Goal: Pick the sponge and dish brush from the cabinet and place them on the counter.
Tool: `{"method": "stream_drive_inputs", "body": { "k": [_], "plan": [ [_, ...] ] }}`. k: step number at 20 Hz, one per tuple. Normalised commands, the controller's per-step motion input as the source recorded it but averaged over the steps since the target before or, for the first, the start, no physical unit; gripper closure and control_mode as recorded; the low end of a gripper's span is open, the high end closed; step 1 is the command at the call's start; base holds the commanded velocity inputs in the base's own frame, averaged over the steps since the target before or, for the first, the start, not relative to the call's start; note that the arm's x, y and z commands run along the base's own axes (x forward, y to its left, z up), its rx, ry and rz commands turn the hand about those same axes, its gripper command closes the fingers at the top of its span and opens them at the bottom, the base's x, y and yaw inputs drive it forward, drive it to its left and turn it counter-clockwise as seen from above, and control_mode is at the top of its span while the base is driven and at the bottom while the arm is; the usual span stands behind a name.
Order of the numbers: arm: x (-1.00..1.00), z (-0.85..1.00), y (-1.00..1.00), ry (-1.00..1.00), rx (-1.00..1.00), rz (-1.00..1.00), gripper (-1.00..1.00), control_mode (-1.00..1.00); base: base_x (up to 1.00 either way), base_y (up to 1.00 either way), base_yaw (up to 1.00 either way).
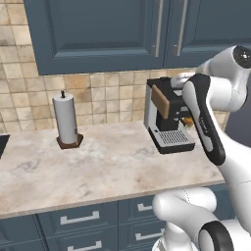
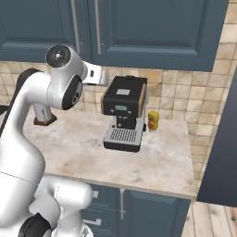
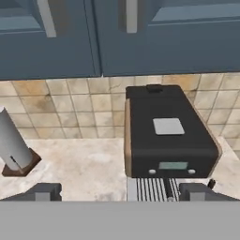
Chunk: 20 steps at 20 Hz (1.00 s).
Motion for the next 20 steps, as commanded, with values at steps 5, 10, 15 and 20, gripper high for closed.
{"method": "stream_drive_inputs", "body": {
  "k": [5, 10, 15, 20],
  "plan": [
    [0.0, 0.3, -0.07, -0.21, 0.0, 0.0, -1.0, -1.0, 0.0, 0.0, 0.0],
    [0.0, 0.28, -0.07, -0.23, 0.0, 0.0, -1.0, -1.0, 0.0, 0.0, 0.0],
    [0.0, 0.24, -0.05, -0.25, 0.0, 0.0, -1.0, -1.0, 0.0, 0.0, 0.0],
    [0.0, 0.18, -0.04, -0.27, 0.01, 0.0, -1.0, -1.0, 0.0, 0.0, 0.0]
  ]
}}
